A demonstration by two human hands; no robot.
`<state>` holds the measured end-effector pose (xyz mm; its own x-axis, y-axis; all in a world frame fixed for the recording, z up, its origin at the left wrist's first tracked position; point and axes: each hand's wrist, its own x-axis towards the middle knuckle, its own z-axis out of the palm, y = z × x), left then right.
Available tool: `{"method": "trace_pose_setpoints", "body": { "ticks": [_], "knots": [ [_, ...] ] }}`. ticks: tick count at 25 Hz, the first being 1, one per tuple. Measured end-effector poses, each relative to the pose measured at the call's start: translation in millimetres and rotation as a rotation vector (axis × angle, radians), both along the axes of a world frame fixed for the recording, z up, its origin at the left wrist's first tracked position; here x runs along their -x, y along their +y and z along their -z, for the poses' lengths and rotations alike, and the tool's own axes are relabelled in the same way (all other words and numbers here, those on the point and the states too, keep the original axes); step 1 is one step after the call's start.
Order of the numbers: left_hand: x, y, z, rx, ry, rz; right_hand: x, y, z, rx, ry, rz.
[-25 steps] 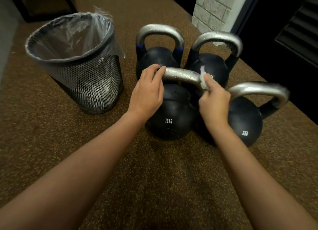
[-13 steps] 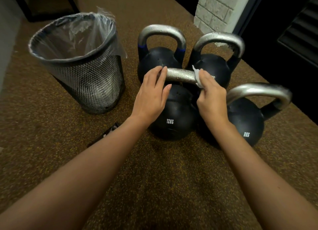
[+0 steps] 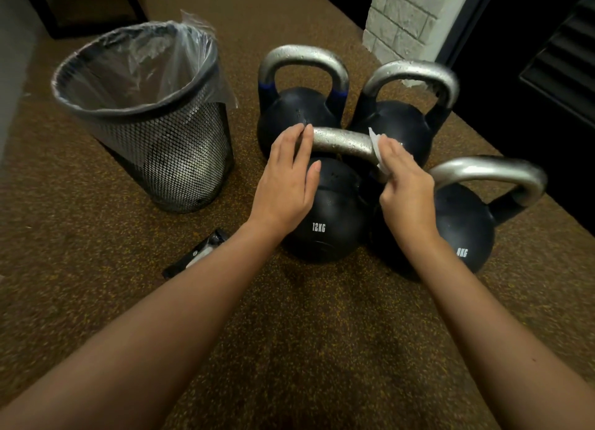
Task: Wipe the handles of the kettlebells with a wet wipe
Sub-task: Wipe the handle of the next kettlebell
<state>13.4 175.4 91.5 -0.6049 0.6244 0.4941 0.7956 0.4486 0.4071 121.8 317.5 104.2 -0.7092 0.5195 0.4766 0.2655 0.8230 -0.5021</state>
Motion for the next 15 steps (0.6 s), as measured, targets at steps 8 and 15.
{"method": "trace_pose_setpoints", "body": {
  "ticks": [8, 15],
  "knots": [
    [5, -4, -1, -0.017, 0.001, 0.012, 18, -14, -8, -0.050, -0.005, -0.096],
    [2, -6, -2, -0.028, -0.001, 0.019, 23, -16, -18, 0.003, -0.051, -0.030]
  ]
}}
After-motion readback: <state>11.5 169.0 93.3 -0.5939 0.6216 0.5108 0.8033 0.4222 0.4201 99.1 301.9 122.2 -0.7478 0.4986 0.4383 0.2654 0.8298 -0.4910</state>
